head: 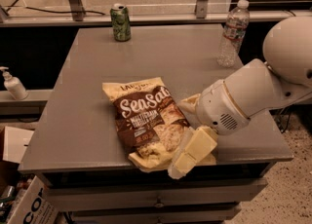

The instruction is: Move brown chip bag near water bottle

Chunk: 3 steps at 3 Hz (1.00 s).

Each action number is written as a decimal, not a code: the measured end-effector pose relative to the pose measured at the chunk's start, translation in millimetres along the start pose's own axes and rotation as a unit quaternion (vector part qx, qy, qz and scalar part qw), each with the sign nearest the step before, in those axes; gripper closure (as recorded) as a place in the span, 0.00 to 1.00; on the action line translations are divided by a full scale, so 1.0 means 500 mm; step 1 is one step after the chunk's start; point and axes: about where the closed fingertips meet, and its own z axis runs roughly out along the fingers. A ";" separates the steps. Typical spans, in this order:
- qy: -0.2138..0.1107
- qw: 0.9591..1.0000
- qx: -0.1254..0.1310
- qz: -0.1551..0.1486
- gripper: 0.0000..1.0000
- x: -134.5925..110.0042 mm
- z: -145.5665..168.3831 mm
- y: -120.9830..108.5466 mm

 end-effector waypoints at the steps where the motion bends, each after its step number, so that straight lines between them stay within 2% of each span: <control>1: -0.004 1.000 0.000 0.005 0.17 0.034 0.004 0.015; 3: -0.009 1.000 0.011 0.007 0.65 0.061 -0.016 0.013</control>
Offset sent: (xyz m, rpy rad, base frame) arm -0.0177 -0.0280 -0.0188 0.0231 -0.0043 -0.0310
